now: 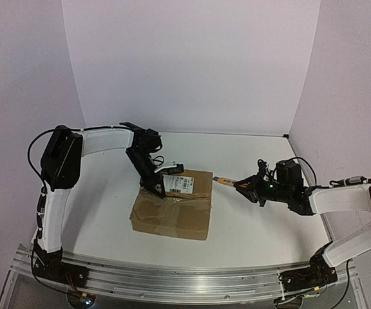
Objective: Unpack the express box
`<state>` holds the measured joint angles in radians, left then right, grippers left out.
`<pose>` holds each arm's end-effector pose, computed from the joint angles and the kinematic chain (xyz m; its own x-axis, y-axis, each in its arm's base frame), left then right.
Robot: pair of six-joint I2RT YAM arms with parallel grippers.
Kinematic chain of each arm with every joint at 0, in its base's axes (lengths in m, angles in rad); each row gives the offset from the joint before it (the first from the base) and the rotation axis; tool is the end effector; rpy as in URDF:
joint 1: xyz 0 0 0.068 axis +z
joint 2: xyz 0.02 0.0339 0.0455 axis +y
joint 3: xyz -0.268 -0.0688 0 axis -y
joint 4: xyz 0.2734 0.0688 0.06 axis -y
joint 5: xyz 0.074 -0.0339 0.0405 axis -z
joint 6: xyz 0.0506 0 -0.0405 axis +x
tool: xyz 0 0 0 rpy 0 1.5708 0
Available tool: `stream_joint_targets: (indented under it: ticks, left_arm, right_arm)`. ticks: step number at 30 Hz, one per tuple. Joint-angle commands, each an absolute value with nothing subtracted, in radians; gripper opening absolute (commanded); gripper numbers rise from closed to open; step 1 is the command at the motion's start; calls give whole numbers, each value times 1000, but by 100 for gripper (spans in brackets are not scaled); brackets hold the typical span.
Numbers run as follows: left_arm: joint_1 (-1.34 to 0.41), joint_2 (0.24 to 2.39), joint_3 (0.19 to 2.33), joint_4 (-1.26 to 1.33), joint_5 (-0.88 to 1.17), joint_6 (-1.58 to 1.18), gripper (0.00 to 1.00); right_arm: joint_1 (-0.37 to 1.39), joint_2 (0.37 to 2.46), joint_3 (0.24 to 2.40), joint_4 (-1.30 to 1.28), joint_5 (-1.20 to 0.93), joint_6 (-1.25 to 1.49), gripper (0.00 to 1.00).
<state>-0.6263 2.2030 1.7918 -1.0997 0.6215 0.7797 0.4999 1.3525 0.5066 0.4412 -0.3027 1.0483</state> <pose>0.3553 -0.2934 0.1605 -0.2202 0.8648 -0.4512 0.9276 0.0425 -0.3712 0.2566 0.1573 0.1621 -0.7774 0.5179 -0.3570 -0.0489 0.5161 0.8551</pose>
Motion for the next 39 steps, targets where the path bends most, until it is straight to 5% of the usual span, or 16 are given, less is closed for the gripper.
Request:
stream_joint_targets:
  ticks: [1, 13, 18, 23, 28, 33, 39]
  left_arm:
    - [-598, 2189, 1777, -951, 522, 640, 0]
    - [-542, 2095, 1623, -731, 477, 340, 0]
    - [-563, 2079, 1620, -776, 568, 476, 2]
    - [-572, 1969, 1624, -729, 514, 808, 64]
    - [-584, 1842, 1612, -796, 576, 1089, 96]
    - [-657, 1595, 1230, -750, 509, 1373, 100]
    - [-741, 1492, 972, -441, 333, 1324, 100]
  right_arm:
    - [534, 1377, 494, 508, -427, 1060, 0]
    - [662, 1346, 414, 508, -419, 1100, 0]
    - [672, 1392, 446, 511, -345, 1089, 0]
    - [659, 1475, 544, 470, -265, 1082, 0]
    - [660, 1479, 614, 391, -203, 1044, 0]
    - [659, 1520, 688, 350, -233, 993, 0]
    - [659, 1554, 713, 347, -256, 981, 0]
